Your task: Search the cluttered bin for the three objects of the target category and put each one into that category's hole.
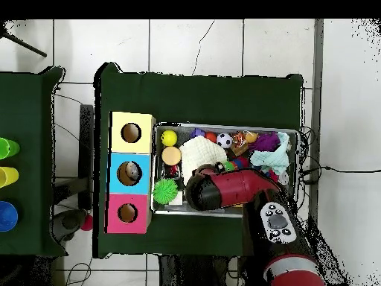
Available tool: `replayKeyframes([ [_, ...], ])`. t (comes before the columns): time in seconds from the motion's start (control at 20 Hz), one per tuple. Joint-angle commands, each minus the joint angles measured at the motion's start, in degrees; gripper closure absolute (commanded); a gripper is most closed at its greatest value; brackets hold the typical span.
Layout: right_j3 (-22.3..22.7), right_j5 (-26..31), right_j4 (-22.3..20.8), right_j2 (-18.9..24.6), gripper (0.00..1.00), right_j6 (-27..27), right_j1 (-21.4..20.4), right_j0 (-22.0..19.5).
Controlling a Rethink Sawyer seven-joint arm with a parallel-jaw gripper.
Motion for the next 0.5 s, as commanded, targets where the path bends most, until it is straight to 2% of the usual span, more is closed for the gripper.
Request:
replayKeyframes([
  [0.05, -4.11, -0.25, 0.10, 0.44, 0.00, 5.67, 6.09, -1.89],
  [0.5, -4.98, 1.89, 2.08, 0.64, 0.00, 6.13, 8.65, -3.07],
])
